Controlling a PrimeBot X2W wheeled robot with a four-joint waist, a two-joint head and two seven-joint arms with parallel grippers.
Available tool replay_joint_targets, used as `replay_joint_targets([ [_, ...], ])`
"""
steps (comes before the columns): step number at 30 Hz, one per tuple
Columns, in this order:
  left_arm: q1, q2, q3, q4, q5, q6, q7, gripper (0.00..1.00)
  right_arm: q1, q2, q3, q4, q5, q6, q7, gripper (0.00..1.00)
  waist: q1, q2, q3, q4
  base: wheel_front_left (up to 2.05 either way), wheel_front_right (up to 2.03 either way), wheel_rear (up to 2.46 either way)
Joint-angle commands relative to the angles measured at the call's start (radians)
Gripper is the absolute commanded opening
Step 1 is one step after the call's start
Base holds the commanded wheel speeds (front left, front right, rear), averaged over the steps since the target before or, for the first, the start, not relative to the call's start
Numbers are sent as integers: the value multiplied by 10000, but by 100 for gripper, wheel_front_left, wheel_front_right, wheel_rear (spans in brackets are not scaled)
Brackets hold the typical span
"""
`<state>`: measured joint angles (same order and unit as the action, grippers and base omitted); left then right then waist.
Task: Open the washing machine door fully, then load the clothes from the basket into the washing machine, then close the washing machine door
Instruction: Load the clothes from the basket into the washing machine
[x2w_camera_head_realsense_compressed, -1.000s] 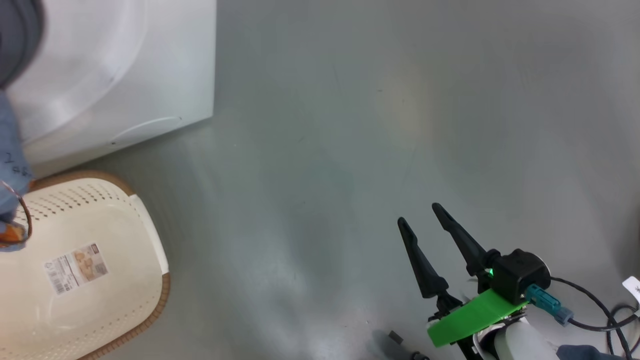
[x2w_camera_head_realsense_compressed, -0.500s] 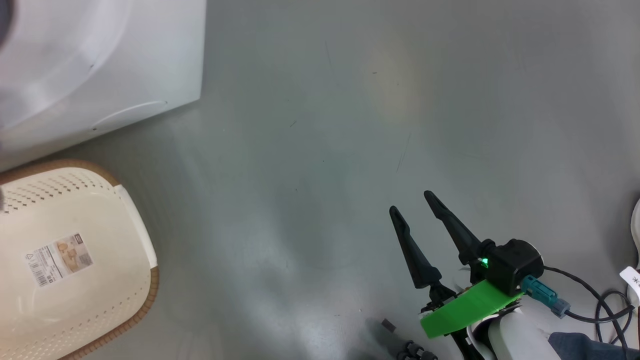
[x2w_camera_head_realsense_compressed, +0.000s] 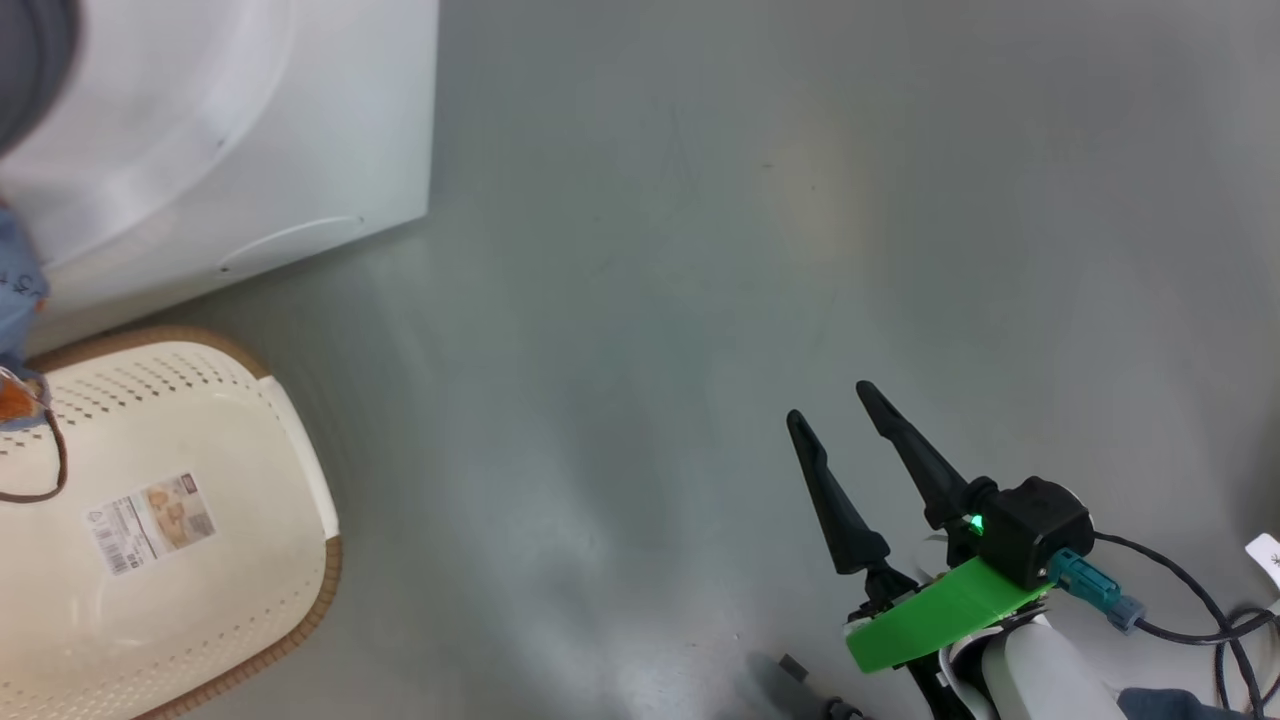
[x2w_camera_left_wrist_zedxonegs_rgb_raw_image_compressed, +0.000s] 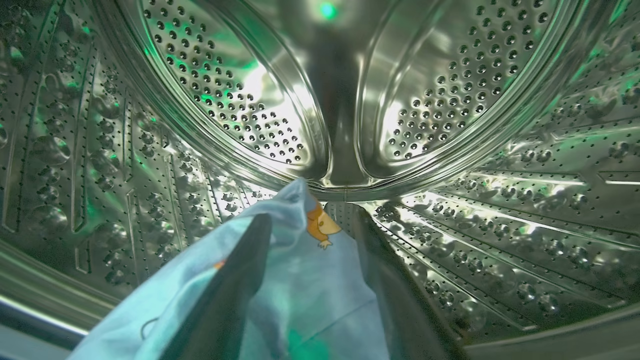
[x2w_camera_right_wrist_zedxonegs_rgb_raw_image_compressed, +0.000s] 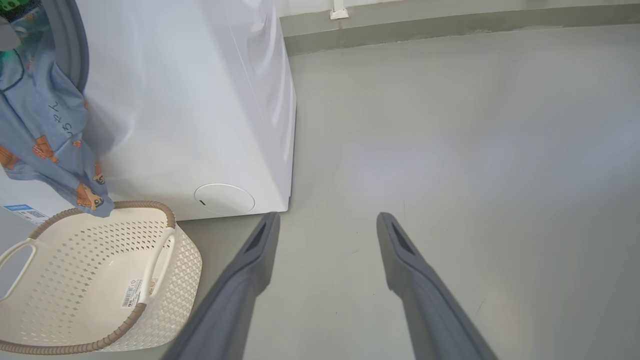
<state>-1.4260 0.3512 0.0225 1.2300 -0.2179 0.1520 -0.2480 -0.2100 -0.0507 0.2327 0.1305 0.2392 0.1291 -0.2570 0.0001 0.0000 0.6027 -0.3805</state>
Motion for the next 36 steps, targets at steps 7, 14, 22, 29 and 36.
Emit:
replay_joint_targets([
  [7, 107, -35, -128, 143, 51, 309, -96, 100, 125, -154, 1, -130, -92, 16, -48, 100, -1, 0, -563, 469, 0, 0, 0],
  [14, 618, -485, -186, 160, -61, 345, -128, 100, 1, -334, -75, -112, -126, 16, -48, 100, -1, 0, -944, 937, 0, 0, 0],
  [22, 1866, -1065, -122, -762, -200, 287, -135, 100, -69, -448, -316, 12, -171, 16, -48, 100, -1, 0, -1406, 1628, 0, 0, 0],
  [29, 3447, -1785, -302, -1901, -99, 26, -136, 100, -39, -470, -650, 105, -204, 16, -48, 100, -1, 0, -1952, 2297, 0, 0, 0],
  [36, 5230, -2530, -550, -2926, -60, -245, -136, 100, 211, -594, -814, 224, -255, 16, -48, 100, -1, 0, -2775, 2863, 0, 0, 0],
])
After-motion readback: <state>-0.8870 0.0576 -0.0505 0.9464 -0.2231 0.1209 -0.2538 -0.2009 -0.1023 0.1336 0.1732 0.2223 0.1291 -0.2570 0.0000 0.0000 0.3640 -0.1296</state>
